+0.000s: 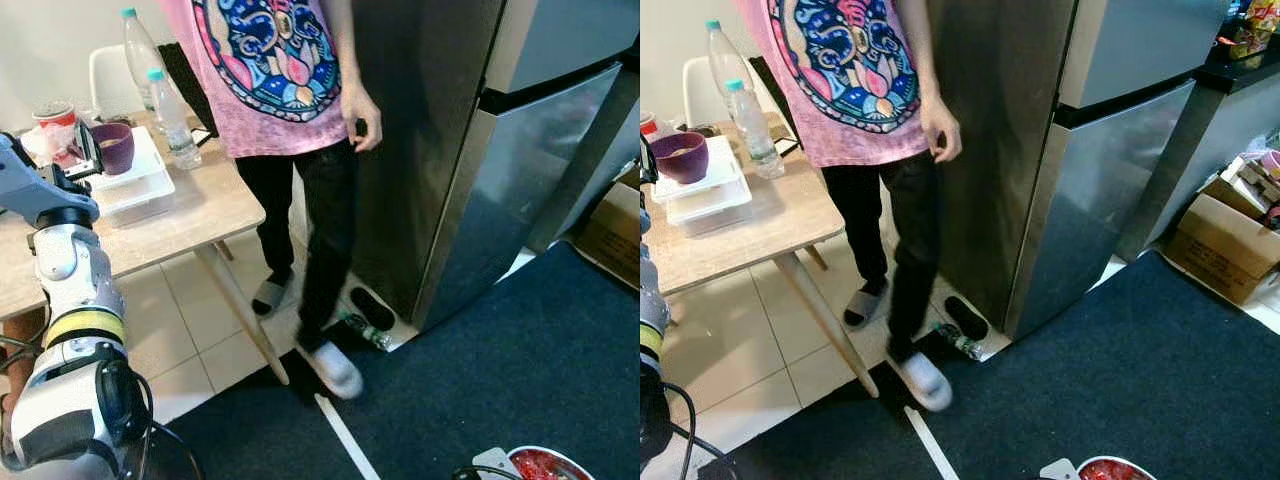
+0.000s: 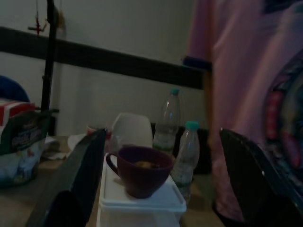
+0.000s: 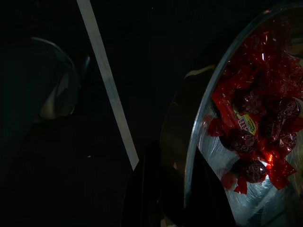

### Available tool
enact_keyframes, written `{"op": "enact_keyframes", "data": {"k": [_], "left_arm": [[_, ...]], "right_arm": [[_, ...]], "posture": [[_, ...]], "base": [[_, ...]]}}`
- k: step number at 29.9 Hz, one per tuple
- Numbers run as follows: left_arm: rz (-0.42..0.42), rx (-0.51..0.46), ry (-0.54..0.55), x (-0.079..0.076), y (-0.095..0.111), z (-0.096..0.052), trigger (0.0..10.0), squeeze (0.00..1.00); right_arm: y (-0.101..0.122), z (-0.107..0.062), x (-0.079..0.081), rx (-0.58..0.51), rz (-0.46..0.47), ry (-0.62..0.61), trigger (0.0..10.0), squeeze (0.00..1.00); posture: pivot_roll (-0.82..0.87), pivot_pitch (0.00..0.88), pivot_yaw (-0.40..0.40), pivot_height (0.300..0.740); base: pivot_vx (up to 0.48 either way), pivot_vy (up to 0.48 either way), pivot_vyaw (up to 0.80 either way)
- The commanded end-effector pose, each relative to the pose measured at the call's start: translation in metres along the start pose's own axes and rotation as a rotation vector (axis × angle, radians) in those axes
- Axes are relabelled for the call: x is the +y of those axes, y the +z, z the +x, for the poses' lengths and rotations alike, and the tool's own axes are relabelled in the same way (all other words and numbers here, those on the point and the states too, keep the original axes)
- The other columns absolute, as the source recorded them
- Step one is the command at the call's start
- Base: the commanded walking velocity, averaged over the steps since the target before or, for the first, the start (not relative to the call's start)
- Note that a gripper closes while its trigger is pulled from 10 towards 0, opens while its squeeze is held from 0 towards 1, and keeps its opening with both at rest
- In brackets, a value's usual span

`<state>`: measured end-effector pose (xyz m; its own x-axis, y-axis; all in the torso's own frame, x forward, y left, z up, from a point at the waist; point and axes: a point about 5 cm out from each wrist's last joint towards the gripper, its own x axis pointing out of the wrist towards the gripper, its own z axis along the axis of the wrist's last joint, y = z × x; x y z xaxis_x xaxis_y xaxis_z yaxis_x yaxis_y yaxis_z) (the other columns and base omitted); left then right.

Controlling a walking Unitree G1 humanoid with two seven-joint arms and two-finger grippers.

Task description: Restocking fridge

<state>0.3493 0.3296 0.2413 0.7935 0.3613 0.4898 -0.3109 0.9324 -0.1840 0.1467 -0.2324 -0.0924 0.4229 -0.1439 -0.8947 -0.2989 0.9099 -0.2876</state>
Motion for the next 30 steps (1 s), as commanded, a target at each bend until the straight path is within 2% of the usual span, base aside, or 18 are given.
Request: {"op": "enact_keyframes", "data": {"k": [1, 6, 8, 9, 10, 12, 13, 14, 15, 16, 17, 19, 22, 23, 25, 28, 29, 30], "left_arm": [[0.004, 0.014, -0.021, -0.001, 0.004, 0.006, 10.0, 0.00], [0.007, 0.039, -0.031, -0.007, -0.001, 0.005, 10.0, 0.00], [-0.022, 0.027, -0.028, -0.009, 0.000, 0.007, 10.0, 0.00], [-0.068, 0.027, -0.062, -0.014, -0.001, 0.007, 10.0, 0.00], [-0.068, 0.027, -0.062, -0.014, -0.001, 0.007, 10.0, 0.00], [-0.132, 0.025, -0.135, -0.022, -0.003, 0.006, 10.0, 0.00], [-0.147, 0.042, -0.194, -0.026, -0.009, 0.000, 10.0, 0.00], [-0.147, 0.042, -0.194, -0.026, -0.009, 0.000, 10.0, 0.00], [-0.170, 0.071, -0.236, -0.028, -0.019, -0.009, 10.0, 0.00], [-0.212, 0.136, -0.274, -0.025, -0.037, -0.026, 10.0, 0.00], [-0.212, 0.136, -0.274, -0.025, -0.037, -0.026, 10.0, 0.00], [-0.255, 0.196, -0.268, -0.018, -0.052, -0.041, 10.0, 0.00], [-0.284, 0.216, -0.271, -0.016, -0.057, -0.047, 10.0, 0.00], [-0.311, 0.277, -0.298, -0.013, -0.069, -0.061, 10.0, 0.00], [-0.347, 0.345, -0.333, -0.011, -0.082, -0.078, 10.0, 0.00], [-0.357, 0.516, -0.359, -0.004, -0.109, -0.116, 10.0, 0.00], [-0.357, 0.516, -0.359, -0.004, -0.109, -0.116, 10.0, 0.00], [-0.349, 0.641, -0.318, 0.006, -0.125, -0.144, 10.0, 0.00]], "right_arm": [[0.000, 0.000, -0.001, -0.003, 0.015, -0.014, 10.0, 0.00], [0.001, 0.000, -0.002, -0.007, 0.019, -0.017, 10.0, 0.00], [0.000, 0.000, -0.003, -0.006, 0.027, -0.020, 10.0, 0.00], [0.000, 0.000, -0.002, -0.005, 0.025, -0.018, 10.0, 0.00], [0.000, 0.000, -0.002, -0.005, 0.025, -0.018, 10.0, 0.00], [-0.001, 0.000, -0.002, -0.004, 0.018, -0.015, 10.0, 0.00], [-0.002, 0.000, -0.003, -0.001, 0.021, -0.017, 10.0, 0.00], [-0.002, 0.000, -0.003, -0.001, 0.021, -0.017, 10.0, 0.00], [-0.003, 0.000, -0.003, 0.001, 0.024, -0.018, 10.0, 0.00], [-0.003, -0.001, -0.003, 0.002, 0.025, -0.019, 10.0, 0.00], [-0.003, -0.001, -0.003, 0.002, 0.025, -0.019, 10.0, 0.00], [-0.003, -0.001, -0.004, 0.002, 0.027, -0.022, 10.0, 0.00], [-0.004, -0.001, -0.006, 0.002, 0.036, -0.028, 10.0, 0.00], [-0.003, -0.001, -0.006, 0.002, 0.035, -0.028, 10.0, 0.00], [-0.003, -0.001, -0.006, 0.002, 0.031, -0.026, 10.0, 0.00], [-0.005, -0.001, -0.005, 0.006, 0.028, -0.023, 10.0, 0.00], [-0.005, -0.001, -0.005, 0.006, 0.028, -0.023, 10.0, 0.00], [-0.005, -0.001, -0.004, 0.008, 0.026, -0.020, 10.0, 0.00]], "posture": [[-0.03, 0.037, 0.027, 0.740], [-0.03, 0.041, 0.026, 0.740], [-0.03, 0.055, 0.024, 0.740], [-0.03, 0.045, 0.023, 0.740], [-0.03, 0.045, 0.023, 0.740], [-0.03, 0.046, 0.026, 0.740], [-0.03, 0.066, 0.017, 0.740], [-0.03, 0.066, 0.017, 0.740], [-0.03, 0.063, 0.017, 0.740], [-0.03, 0.061, 0.030, 0.740], [-0.03, 0.061, 0.030, 0.740], [-0.03, 0.057, 0.032, 0.740], [-0.03, 0.054, 0.033, 0.740], [-0.03, 0.054, 0.026, 0.740], [-0.02, 0.055, 0.025, 0.740], [-0.02, 0.054, 0.022, 0.740], [-0.02, 0.054, 0.022, 0.740], [-0.02, 0.051, 0.021, 0.740]], "base": [[0.000, 0.000, 0.00], [0.000, 0.000, 0.00], [0.000, 0.000, 0.00], [0.000, 0.000, 0.00], [0.000, 0.000, 0.00], [0.000, 0.000, 0.00], [0.000, 0.000, 0.00], [0.000, 0.000, 0.00], [0.000, 0.000, 0.00], [0.000, 0.000, 0.00], [0.000, 0.000, 0.00], [0.000, 0.000, 0.00], [0.000, 0.000, 0.00], [0.000, 0.000, 0.00], [0.000, 0.000, 0.00], [0.000, 0.000, 0.00], [0.000, 0.000, 0.00], [0.000, 0.000, 0.00]]}}
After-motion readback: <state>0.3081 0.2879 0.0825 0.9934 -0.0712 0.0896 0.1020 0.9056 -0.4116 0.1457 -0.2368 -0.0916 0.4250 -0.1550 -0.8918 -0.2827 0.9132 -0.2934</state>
